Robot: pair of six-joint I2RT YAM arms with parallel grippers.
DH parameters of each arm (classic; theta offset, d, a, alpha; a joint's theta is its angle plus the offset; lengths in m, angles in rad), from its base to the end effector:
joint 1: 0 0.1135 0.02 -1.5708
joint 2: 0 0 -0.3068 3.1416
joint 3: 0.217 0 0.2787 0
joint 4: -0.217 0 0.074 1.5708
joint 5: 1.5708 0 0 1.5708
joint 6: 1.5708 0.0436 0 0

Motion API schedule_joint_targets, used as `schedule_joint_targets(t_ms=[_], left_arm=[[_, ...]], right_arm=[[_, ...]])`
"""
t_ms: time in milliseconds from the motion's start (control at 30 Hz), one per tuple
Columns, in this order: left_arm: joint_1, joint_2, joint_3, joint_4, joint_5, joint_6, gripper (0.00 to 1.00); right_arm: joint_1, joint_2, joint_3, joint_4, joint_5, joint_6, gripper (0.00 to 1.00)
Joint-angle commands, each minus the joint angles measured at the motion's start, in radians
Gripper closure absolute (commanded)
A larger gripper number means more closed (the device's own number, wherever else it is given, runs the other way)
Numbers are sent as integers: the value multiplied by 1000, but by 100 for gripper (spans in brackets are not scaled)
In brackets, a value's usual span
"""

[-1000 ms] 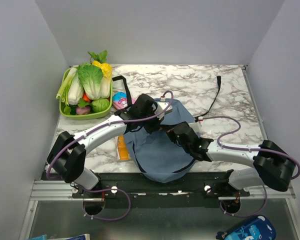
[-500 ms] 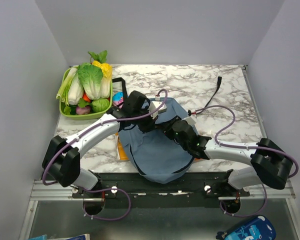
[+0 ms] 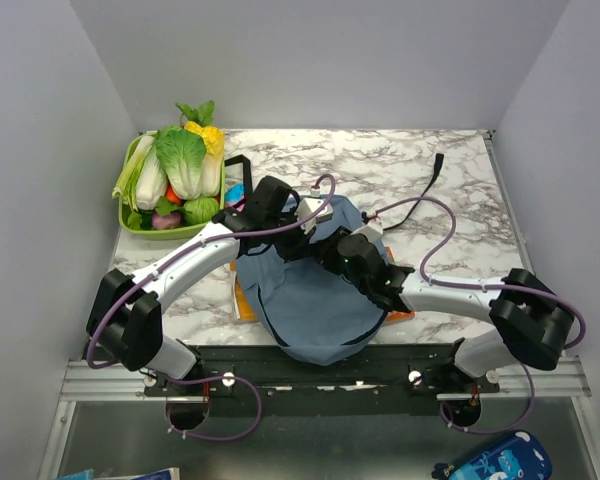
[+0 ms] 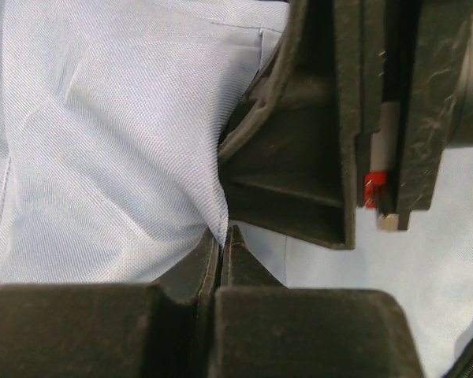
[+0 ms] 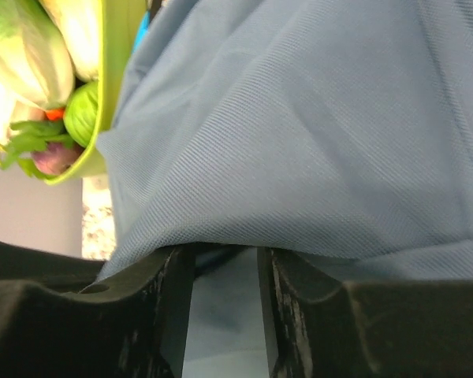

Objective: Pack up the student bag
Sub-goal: Place the personal item in the student bag, then zip the student bag at the center of the board.

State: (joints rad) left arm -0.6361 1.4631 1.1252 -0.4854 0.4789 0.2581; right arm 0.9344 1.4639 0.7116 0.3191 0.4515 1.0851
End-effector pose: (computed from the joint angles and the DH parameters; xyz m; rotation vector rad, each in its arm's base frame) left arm 0.2618 -0.2183 0.3023 1.2410 2.0583 -0.7500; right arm 0.2113 0.2539 0.2289 0.4524 2.0122 0.8551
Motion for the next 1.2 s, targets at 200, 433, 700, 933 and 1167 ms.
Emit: schedule_joint_targets(t_ms=[200, 433, 700, 933, 1167], left_arm=[[-7, 12, 21, -28, 46, 21, 58], [48, -9, 198, -165, 92, -10, 1], [265, -156, 188, -251, 213, 33, 1], [444, -309, -36, -304, 370, 133, 1], [509, -357, -111, -355, 457, 286, 1]], right_arm=[[15, -356, -222, 21, -53, -186, 43], [15, -499, -213, -84, -77, -391, 44], [15, -407, 14, -228, -232, -686, 39], [44, -131, 328, -413, -390, -870, 34], [125, 58, 434, -445, -358, -933, 32]])
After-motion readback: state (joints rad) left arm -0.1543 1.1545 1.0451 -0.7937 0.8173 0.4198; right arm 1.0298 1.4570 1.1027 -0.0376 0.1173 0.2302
